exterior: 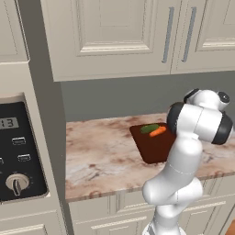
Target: Place the two vegetables and bowl onto the tray for setting up a vegetable dip station.
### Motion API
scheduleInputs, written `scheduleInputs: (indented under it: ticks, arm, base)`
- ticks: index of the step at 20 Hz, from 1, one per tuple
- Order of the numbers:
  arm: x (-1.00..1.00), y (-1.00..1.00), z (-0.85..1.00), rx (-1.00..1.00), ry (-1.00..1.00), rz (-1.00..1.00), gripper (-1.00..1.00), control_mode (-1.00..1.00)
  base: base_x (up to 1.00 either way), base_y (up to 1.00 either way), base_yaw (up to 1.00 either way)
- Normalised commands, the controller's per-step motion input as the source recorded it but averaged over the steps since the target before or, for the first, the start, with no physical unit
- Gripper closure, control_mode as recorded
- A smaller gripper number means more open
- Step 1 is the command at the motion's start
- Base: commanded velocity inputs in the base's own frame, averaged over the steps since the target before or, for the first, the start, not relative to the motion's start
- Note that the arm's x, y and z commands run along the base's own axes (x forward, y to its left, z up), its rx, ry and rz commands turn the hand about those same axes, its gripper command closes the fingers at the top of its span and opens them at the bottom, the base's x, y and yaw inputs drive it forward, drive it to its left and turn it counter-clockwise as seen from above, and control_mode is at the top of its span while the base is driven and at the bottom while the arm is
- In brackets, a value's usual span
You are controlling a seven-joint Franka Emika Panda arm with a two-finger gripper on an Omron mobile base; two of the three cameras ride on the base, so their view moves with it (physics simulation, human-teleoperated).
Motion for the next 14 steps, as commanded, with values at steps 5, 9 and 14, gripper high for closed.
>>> scheduleInputs:
  ticks: [5, 9, 14]
  arm:
    - [0.03, -0.01, -0.10, 0.00, 0.00, 0.00, -1.00, -1.00]
    - [0.10, 0.00, -0.08, 0.00, 0.00, 0.00, -1.00, -1.00]
    - [0.17, 0.00, -0.06, 0.00, 0.00, 0.00, -1.00, -1.00]
  base:
    - [0.00, 0.00, 0.00]
    - [0.00, 0.00, 0.00]
    - [0.00, 0.00, 0.00]
